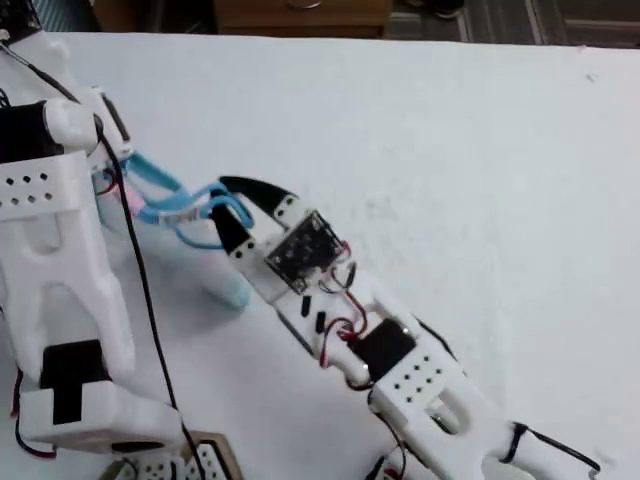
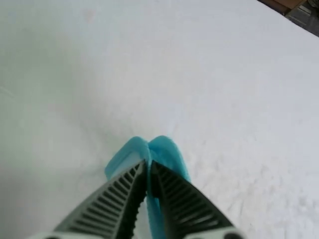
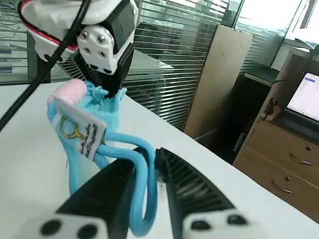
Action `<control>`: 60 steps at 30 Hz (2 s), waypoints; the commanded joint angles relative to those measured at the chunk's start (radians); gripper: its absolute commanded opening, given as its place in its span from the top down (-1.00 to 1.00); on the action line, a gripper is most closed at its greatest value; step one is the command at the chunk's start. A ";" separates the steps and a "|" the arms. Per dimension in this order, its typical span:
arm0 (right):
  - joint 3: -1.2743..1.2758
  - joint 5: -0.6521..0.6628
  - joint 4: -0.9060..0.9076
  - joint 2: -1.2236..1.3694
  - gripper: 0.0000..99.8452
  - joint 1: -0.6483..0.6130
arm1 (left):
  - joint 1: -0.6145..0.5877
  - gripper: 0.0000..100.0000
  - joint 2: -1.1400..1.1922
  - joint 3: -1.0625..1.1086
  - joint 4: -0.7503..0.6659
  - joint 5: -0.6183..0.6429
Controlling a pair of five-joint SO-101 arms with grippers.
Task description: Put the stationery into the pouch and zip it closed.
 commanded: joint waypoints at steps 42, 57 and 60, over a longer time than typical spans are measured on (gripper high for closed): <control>0.229 -0.106 0.424 -0.638 0.81 -0.065 | 0.062 0.95 0.042 0.041 0.006 0.008; 0.293 -0.101 0.234 -0.639 0.82 0.016 | 0.062 0.95 0.042 0.041 0.009 0.008; 0.288 -0.101 0.234 -0.639 0.82 0.030 | 0.064 0.95 0.042 0.041 0.009 0.008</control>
